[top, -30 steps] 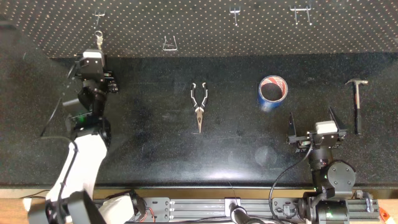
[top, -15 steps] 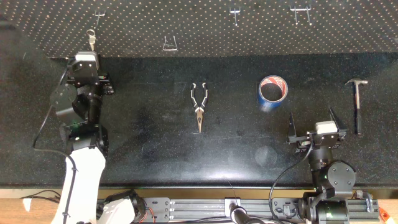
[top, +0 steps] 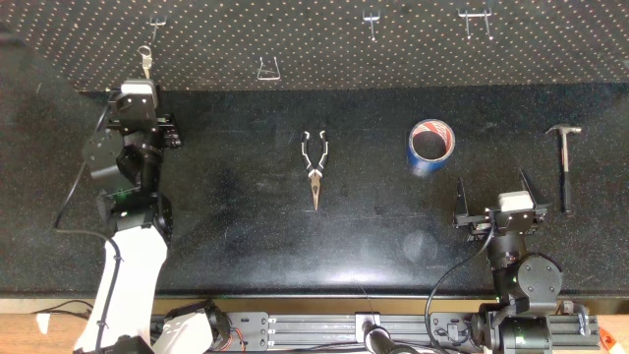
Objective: Place Tools Onto Pegboard
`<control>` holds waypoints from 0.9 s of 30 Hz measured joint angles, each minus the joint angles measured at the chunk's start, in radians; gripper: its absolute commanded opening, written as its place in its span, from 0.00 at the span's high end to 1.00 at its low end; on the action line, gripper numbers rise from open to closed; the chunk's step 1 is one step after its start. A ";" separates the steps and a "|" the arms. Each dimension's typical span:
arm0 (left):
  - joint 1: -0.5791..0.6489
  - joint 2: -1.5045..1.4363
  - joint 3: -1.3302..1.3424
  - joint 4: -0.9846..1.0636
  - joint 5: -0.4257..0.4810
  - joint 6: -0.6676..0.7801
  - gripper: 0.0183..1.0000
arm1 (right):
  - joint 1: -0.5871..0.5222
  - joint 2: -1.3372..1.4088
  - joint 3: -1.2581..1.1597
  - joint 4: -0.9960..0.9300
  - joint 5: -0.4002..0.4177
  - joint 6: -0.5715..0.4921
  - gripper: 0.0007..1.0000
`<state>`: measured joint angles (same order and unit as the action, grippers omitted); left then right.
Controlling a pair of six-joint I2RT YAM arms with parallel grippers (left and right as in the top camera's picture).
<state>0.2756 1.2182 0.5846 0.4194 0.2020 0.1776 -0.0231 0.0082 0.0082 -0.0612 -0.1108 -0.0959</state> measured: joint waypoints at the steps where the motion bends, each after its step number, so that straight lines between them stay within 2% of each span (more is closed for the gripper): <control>1: 0.000 0.008 0.000 0.000 0.000 0.000 0.99 | 0.000 0.000 0.000 0.000 0.000 0.000 0.02; 27: -0.002 0.095 0.041 0.034 0.000 0.000 0.99 | 0.000 0.000 0.000 0.000 0.000 0.000 0.02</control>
<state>0.2741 1.3136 0.6254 0.4534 0.2024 0.1772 -0.0231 0.0082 0.0082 -0.0608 -0.1104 -0.0959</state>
